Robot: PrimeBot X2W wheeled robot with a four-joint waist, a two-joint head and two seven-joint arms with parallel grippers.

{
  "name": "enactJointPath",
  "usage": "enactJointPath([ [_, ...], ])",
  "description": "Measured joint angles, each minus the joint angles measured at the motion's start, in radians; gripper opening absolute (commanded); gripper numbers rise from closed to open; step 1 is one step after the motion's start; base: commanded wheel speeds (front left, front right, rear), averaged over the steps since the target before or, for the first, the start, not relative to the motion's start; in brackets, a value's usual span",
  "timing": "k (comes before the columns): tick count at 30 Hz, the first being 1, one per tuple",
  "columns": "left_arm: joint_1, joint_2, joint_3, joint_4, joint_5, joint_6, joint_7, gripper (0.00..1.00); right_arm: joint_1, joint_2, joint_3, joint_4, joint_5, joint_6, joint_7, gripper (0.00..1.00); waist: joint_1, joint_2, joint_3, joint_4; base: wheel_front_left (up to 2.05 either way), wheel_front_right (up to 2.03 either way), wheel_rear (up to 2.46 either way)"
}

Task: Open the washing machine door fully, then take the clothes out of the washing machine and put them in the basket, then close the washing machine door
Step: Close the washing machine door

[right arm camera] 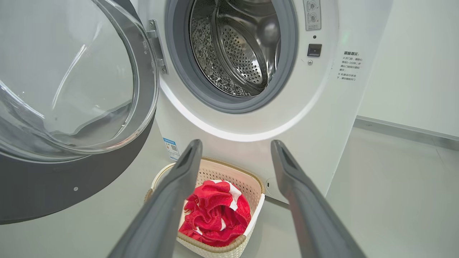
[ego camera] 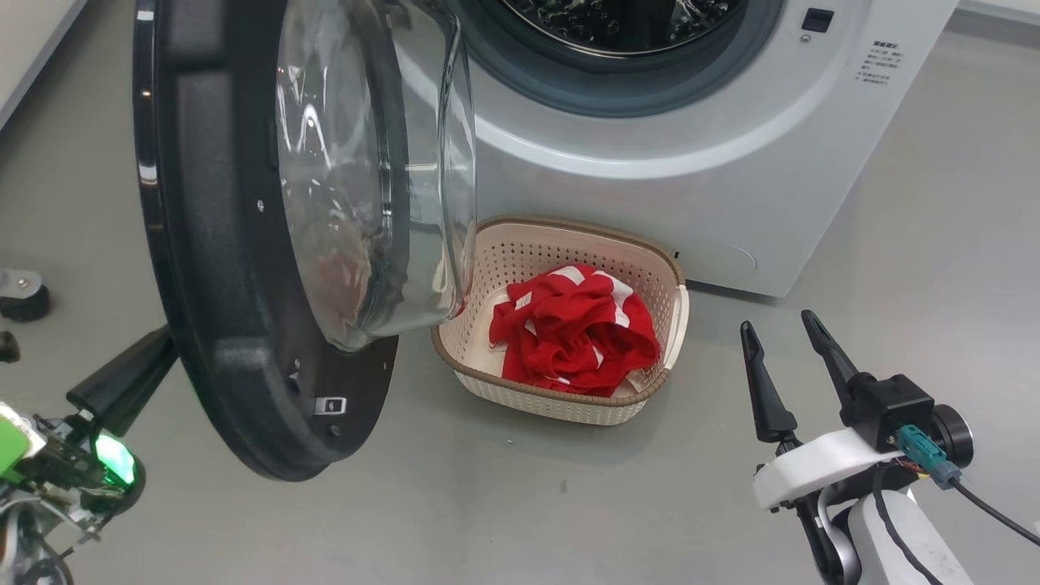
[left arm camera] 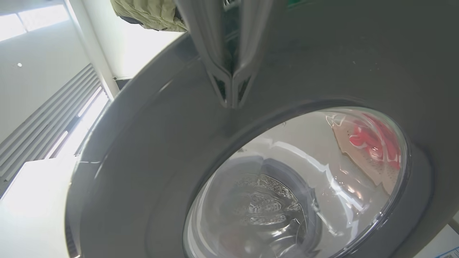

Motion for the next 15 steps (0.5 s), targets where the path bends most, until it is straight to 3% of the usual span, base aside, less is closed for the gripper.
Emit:
enactJointPath([
  [15,0.109,-0.05,-0.028,-0.121,-0.044,0.0,0.07,0.0,-0.012,0.001,0.011,-0.01,0.007,-0.007,0.0,1.0,0.0,0.0,0.008,-0.102,0.0,0.0,0.0],
])
